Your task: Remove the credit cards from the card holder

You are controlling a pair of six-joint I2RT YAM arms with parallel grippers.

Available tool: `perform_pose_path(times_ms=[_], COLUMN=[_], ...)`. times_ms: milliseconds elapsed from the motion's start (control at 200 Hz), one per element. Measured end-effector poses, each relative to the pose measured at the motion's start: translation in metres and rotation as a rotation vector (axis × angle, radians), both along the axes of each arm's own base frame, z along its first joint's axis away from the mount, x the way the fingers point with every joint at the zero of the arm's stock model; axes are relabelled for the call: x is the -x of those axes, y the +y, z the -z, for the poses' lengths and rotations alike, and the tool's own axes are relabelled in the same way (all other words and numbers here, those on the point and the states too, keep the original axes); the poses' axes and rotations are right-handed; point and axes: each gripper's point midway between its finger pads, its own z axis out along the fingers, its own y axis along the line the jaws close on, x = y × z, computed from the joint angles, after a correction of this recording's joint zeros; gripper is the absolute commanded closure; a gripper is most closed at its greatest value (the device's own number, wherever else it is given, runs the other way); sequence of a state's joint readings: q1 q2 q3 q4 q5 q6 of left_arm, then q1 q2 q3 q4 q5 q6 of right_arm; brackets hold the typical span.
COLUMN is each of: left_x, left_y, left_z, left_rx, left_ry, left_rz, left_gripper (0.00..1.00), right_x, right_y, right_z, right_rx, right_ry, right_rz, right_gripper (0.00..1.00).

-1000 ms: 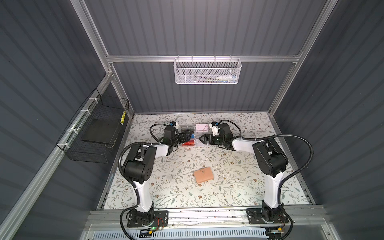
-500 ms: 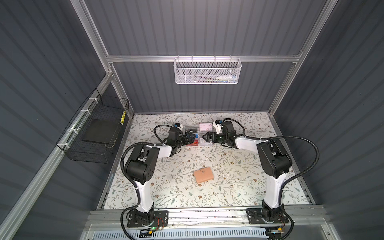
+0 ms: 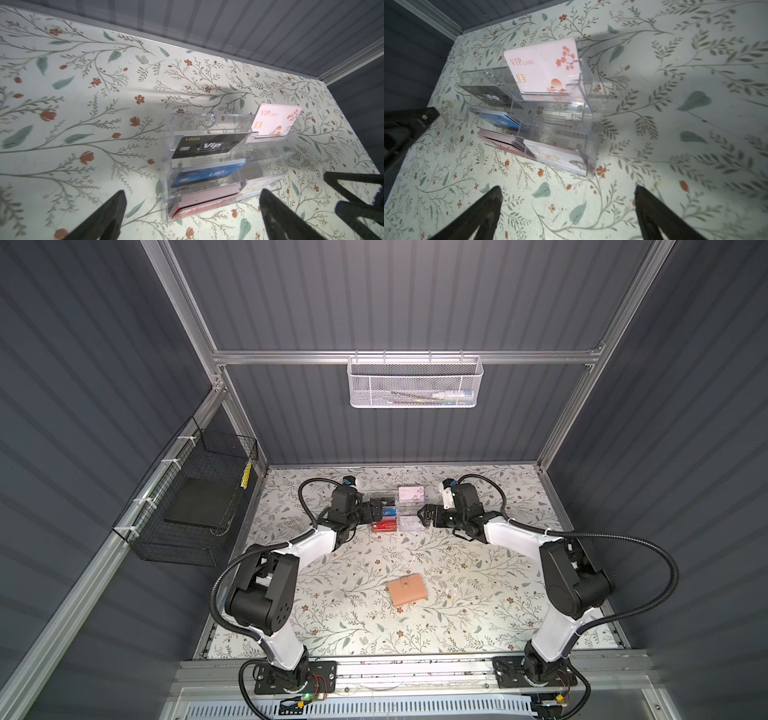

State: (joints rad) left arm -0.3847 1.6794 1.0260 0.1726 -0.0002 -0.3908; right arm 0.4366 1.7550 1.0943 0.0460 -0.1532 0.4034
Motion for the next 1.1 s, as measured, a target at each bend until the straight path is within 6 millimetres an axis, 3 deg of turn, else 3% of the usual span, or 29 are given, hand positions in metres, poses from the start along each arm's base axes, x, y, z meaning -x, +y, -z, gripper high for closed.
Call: perform_pose_path(times_ms=[110, 210, 400, 535, 675, 785, 981, 1101], left_x=[0.007, 0.018, 0.051, 0.078, 0.102, 0.123, 0.145, 0.149], left_y=[0.008, 0.011, 0.013, -0.001, -0.014, -0.012, -0.005, -0.005], left_z=[-0.015, -0.017, 0.014, 0.039, 0.046, 0.052, 0.067, 0.071], left_rx=[-0.01, 0.003, 0.042, 0.06, 0.104, 0.136, 0.157, 0.171], left_ry=[-0.025, -0.016, 0.087, 0.183, 0.231, 0.26, 0.304, 0.318], left_rz=[-0.02, -0.025, -0.027, -0.005, 0.021, 0.021, 0.014, 0.016], left_gripper=[0.0, 0.0, 0.0, 0.0, 0.0, 0.0, 0.0, 0.0], right_x=[0.013, 0.025, 0.057, 0.081, 0.1, 0.117, 0.157, 0.169], right_y=[-0.022, -0.036, -0.05, -0.053, -0.037, -0.015, 0.014, 0.022], right_z=[-0.007, -0.015, -0.013, -0.004, -0.005, -0.001, 0.035, 0.05], right_rx=[0.049, 0.072, 0.103, 0.11, 0.113, 0.134, 0.244, 0.295], right_ry=[-0.007, -0.019, -0.03, -0.018, -0.024, -0.03, 0.002, 0.016], right_rz=[0.068, 0.115, 0.135, 0.112, 0.05, -0.029, -0.172, -0.218], right_gripper=[0.01, 0.01, 0.01, 0.01, 0.01, 0.01, 0.01, 0.01])
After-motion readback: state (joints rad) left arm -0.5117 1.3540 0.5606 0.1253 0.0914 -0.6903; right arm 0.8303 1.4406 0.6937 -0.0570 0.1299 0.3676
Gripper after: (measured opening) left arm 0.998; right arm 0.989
